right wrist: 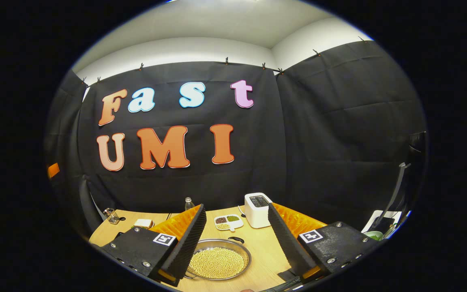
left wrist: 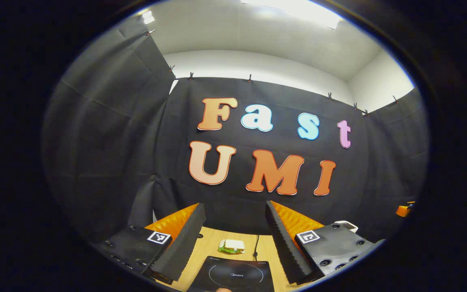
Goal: First push the handle of the pot to place it horizontally, then grasp the pot with both hands and set it on the induction cooktop.
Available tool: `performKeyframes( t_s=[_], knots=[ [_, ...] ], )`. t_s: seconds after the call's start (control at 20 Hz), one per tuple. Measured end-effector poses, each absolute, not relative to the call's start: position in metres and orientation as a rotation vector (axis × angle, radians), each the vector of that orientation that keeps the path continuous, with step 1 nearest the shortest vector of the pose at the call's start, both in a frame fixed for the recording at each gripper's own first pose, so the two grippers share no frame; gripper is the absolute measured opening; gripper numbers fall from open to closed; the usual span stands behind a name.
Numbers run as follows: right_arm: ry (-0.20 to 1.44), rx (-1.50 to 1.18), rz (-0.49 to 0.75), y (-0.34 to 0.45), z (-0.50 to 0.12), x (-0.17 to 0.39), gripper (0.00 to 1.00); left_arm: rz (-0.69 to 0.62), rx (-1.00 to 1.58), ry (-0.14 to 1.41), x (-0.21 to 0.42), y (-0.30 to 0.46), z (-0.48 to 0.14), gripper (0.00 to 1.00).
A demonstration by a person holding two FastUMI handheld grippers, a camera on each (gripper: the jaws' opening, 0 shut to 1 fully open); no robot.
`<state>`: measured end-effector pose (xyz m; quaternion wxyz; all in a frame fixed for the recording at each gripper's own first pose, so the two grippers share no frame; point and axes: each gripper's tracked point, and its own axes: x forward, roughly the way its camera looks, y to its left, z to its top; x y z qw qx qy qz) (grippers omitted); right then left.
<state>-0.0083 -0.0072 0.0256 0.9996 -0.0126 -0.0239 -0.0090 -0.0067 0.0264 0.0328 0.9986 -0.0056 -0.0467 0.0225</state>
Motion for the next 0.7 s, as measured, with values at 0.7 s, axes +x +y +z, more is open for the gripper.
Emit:
performKeyframes(
  t_s=[0.7],
  knots=[
    [-0.013,-0.054,-0.078,-0.027,0.012,-0.008,0.93,0.117,0.030,-0.106,-0.007,0.058,0.034,0.98]
  ],
)
